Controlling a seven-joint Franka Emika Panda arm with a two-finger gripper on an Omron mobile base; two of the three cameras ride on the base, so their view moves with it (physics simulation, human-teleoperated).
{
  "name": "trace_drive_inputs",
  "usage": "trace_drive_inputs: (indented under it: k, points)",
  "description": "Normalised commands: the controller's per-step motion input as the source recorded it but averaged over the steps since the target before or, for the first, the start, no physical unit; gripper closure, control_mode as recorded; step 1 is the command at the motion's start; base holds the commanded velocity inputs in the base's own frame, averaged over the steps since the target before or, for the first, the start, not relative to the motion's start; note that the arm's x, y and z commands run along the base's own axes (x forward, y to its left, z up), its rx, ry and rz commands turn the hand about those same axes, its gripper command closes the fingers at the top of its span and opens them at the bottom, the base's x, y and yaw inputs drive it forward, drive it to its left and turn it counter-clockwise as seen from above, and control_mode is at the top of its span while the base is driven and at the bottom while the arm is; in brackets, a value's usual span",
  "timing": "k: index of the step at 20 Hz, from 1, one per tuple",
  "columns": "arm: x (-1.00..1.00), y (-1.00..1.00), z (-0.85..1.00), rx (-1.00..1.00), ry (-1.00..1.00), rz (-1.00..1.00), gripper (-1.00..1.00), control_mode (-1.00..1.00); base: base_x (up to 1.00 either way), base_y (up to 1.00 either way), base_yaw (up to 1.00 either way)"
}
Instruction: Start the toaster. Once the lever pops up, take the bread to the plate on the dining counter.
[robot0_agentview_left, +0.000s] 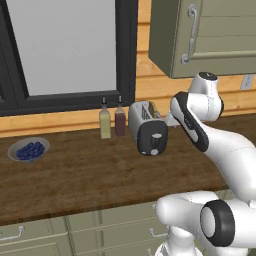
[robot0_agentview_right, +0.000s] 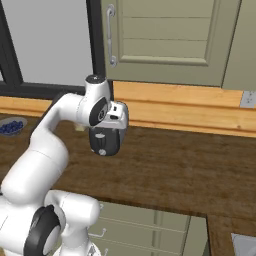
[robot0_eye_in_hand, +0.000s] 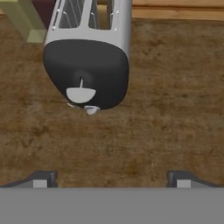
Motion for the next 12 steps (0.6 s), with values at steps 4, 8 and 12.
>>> trace_drive_inputs:
  k: [4,8,12]
  points:
    - [0.36,0.0,-0.16,0.0,0.0,0.0,-1.0,-1.0,0.0,0.0,0.0]
    - [0.16,0.04,-0.3,0.0,0.0,0.0,-1.0,-1.0,0.0,0.0,0.0]
    - [0.0,0.29,-0.35,-0.02,0.0,0.0,-1.0,-1.0,0.0,0.0,0.0]
